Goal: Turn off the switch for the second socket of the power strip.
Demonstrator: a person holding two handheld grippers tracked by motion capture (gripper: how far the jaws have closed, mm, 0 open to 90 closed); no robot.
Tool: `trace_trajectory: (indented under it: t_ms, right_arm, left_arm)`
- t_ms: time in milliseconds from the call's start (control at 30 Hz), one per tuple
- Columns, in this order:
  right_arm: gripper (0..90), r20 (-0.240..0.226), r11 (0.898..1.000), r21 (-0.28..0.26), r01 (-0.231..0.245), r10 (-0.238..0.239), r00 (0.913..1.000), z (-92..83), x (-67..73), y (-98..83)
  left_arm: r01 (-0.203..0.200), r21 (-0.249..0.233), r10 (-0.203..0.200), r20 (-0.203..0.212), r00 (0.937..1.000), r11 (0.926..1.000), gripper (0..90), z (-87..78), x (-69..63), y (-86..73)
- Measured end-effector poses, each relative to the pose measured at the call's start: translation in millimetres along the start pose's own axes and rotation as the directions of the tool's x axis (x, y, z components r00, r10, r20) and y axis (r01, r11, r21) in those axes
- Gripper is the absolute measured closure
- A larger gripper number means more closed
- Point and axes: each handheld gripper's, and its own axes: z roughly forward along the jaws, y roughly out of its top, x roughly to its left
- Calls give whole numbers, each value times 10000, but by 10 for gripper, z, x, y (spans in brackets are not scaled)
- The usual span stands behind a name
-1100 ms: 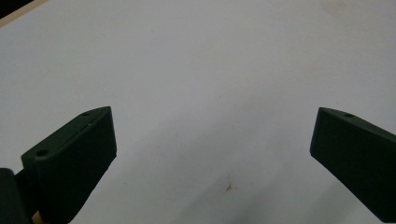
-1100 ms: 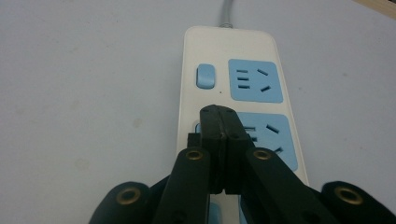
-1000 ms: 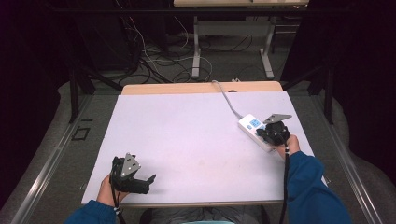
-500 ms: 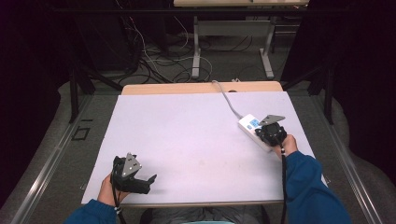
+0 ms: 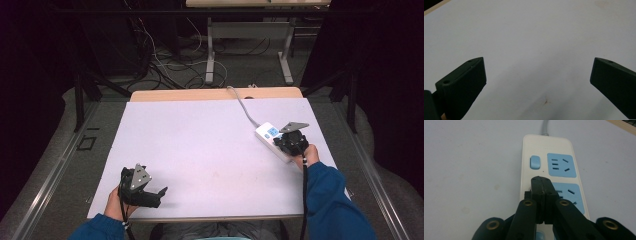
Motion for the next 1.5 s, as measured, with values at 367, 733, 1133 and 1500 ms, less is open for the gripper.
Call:
trace_trajectory:
  t_ms: [367,733,1133,1500]
  right_arm:
    - [900,-45,10000,2,-25,25,10000,-2,-7,1]
    - [900,-37,9999,88,-50,50,10000,-2,-11,16]
    - [900,234,9993,373,86,-95,9997,7,34,62]
    - [900,616,9981,483,371,-400,9973,-13,66,108]
  left_arm:
    - [-25,2,25,6,10000,10000,5,1,0,1]
    - [-107,51,107,12,9999,9999,4,1,1,3]
    - [-10,35,9,111,9999,10000,5,15,-10,0]
    - [-7,80,6,139,9999,10000,4,13,-13,0]
